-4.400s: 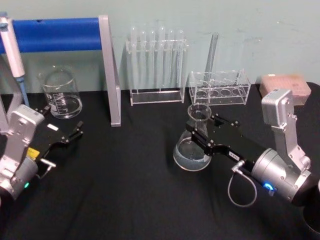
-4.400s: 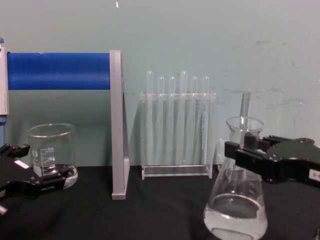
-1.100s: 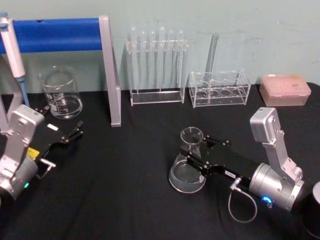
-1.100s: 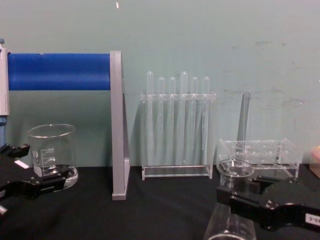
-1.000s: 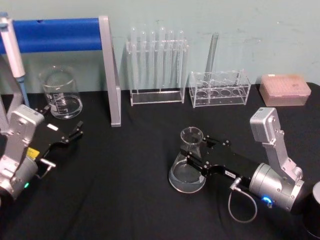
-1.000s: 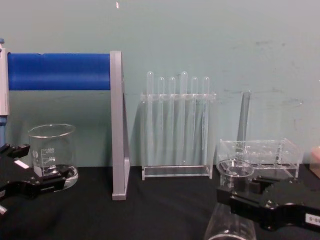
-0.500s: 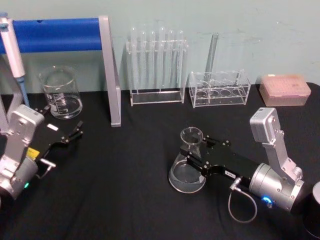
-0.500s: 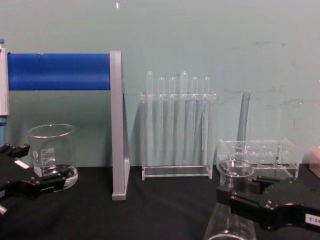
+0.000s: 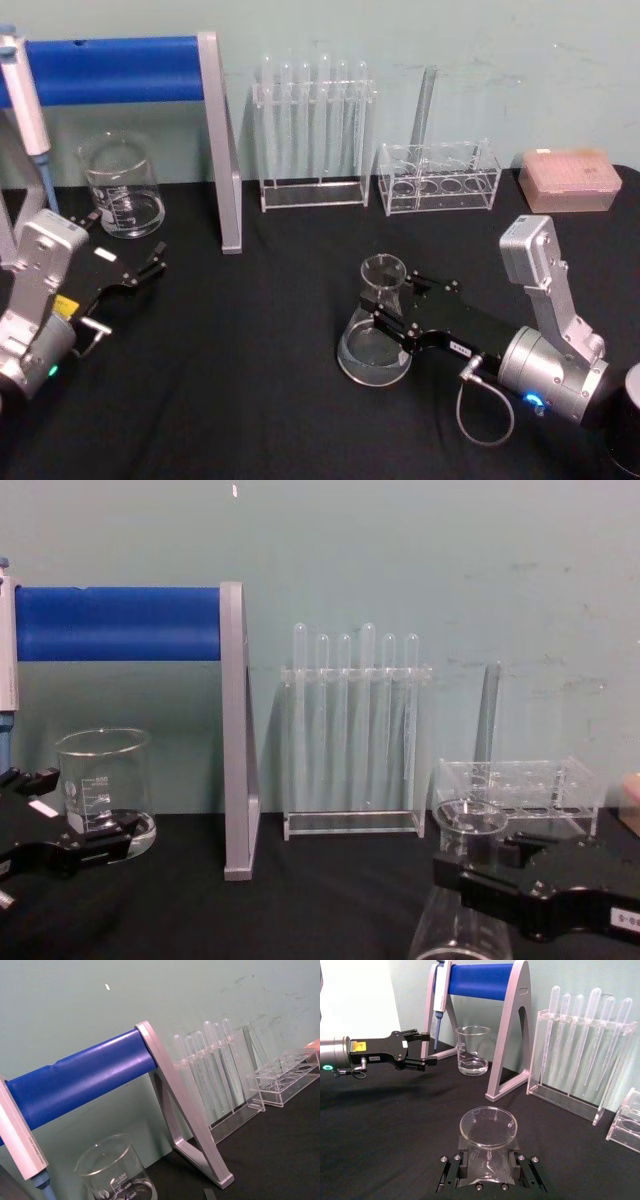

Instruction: Grasp the erlenmeyer flask with one hand, shake it three times, then place it back.

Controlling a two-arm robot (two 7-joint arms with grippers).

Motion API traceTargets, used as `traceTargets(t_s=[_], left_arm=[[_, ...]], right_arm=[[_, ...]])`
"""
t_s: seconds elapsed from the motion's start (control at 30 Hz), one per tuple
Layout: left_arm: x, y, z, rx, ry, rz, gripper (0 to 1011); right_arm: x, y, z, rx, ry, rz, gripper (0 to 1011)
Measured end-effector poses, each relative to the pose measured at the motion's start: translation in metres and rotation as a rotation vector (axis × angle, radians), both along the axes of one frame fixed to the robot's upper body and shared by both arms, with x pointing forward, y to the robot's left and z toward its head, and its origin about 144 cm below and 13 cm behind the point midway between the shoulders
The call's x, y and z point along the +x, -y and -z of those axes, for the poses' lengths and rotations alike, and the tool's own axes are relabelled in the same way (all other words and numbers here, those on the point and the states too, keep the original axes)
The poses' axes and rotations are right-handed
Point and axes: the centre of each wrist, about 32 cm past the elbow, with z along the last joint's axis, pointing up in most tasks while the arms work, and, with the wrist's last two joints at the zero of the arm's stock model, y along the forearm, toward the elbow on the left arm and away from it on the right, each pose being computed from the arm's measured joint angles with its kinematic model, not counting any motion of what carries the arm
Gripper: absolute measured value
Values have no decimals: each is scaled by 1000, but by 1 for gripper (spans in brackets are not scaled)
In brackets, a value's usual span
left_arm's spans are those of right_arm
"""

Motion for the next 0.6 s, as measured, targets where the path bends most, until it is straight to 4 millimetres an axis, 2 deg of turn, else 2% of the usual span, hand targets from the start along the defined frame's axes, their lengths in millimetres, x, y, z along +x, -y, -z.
traceTargets(t_s=[0.17,0.3,0.4,0.6], left_arm=[[0,0,0,0,0,0,1001],[0,0,0,0,0,0,1001],[0,0,0,0,0,0,1001],[0,0,0,0,0,0,1001]], right_arm=[[0,0,0,0,0,0,450],[0,0,1,-4,-5,0,512],[0,0,1,-4,-5,0,640],[0,0,1,-3,-4,0,816]])
